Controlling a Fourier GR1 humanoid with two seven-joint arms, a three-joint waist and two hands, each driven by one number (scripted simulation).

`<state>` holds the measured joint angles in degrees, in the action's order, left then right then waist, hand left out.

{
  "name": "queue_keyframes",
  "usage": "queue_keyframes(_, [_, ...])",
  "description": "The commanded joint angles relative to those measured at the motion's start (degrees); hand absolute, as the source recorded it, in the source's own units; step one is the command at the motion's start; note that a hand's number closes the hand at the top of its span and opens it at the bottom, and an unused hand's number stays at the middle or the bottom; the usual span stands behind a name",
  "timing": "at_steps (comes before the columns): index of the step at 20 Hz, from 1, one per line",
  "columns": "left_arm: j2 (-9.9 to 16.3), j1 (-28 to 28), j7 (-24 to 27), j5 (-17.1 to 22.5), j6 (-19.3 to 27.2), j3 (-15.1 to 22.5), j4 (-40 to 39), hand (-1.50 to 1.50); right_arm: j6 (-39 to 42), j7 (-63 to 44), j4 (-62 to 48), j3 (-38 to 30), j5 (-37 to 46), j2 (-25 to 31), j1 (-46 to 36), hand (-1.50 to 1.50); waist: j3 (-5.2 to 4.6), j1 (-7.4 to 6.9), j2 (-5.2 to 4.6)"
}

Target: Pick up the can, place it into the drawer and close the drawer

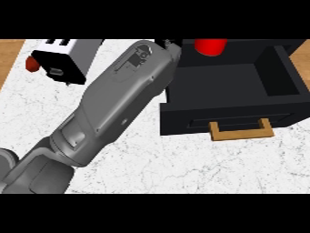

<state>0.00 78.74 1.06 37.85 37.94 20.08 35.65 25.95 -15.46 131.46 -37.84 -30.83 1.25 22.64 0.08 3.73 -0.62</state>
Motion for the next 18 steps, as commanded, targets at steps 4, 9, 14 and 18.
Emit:
queue_keyframes(4, [0.0,1.15,1.93,8.1,3.47,6.27,-2.82,1.5,-0.96,-1.31,0.09,0.33,0.4,0.79,-2.03,-1.5,0.04,1.01,-0.18])
queue_keyframes(9, [0.0,0.79,3.08,8.11,1.43,9.7,-5.67,1.5,0.15,-1.49,1.21,1.29,1.82,-1.12,-0.32,-1.5,0.03,0.45,-0.05])
queue_keyframes(14, [0.0,1.48,4.49,10.51,4.06,11.4,-9.07,-1.5,-0.67,-1.63,-1.16,0.31,0.15,0.51,-2.68,-1.5,0.06,1.2,-0.38])
queue_keyframes(18, [0.0,1.73,5.27,12.52,5.53,13.15,-9.26,-1.5,-2.52,-2.39,-0.86,2.94,4.03,-0.1,-5.88,-1.5,0.05,1.08,-0.63])
